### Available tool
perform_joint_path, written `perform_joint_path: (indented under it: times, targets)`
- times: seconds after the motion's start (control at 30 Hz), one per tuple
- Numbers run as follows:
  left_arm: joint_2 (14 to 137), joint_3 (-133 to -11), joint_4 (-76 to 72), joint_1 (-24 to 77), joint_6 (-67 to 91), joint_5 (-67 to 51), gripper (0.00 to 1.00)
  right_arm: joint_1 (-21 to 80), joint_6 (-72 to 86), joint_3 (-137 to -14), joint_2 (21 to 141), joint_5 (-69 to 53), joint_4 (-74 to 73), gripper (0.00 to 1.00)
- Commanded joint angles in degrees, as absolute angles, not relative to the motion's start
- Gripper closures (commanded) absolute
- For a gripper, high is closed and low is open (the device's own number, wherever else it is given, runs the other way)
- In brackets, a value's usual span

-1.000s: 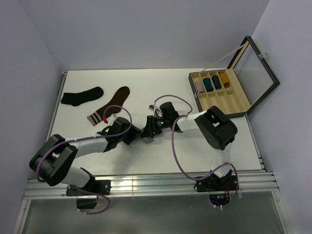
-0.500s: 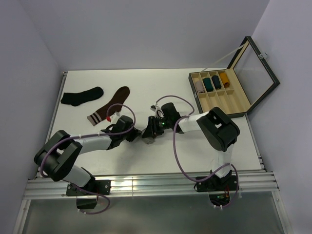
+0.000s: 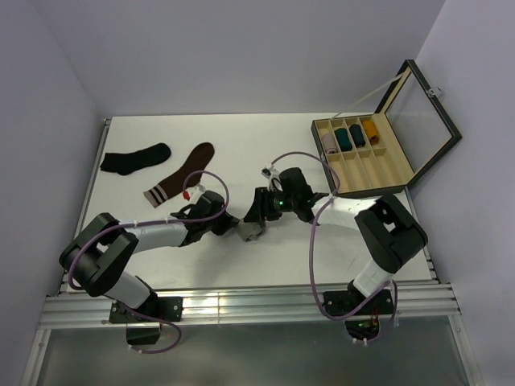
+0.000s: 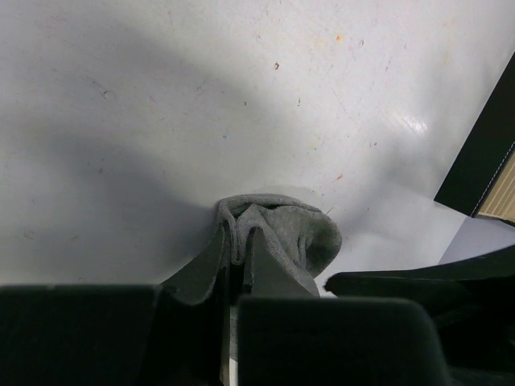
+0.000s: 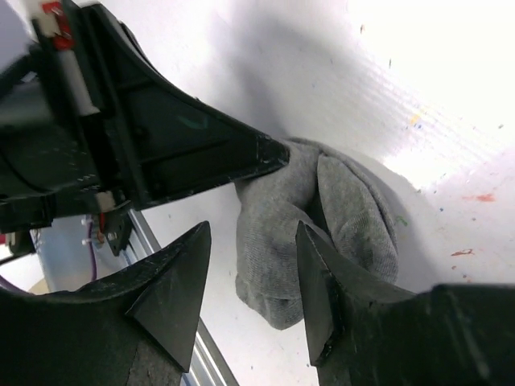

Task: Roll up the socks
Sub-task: Roll the sock at the center of the board.

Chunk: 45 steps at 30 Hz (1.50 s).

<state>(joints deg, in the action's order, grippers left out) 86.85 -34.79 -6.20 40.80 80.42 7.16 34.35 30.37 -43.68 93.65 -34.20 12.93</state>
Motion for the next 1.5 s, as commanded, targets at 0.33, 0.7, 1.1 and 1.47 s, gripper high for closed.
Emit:
perform_joint_path:
  times: [0.33, 0.7, 1.1, 1.47]
  targets:
    - [87.89, -34.45, -1.41, 40.61, 78.4, 9.32, 1.0, 32.61, 33.14, -37.97, 92.02, -35.51, 19.96, 0.52]
    - [87.63, -34.45, -1.41, 40.61, 78.92, 9.67, 1.0, 33.66, 32.0, -40.33, 94.92, -38.59, 16.09, 0.36]
    - [87.98, -32.26, -4.83, 40.87, 80.77, 8.18, 1.0, 35.51, 32.87, -42.89, 100.28, -41.66, 18.36, 0.77]
    - [76.23, -29.1, -0.18, 40.87, 83.67, 14.4, 0.54, 35.51, 29.54, -42.98, 98.09, -37.27, 18.9, 1.0]
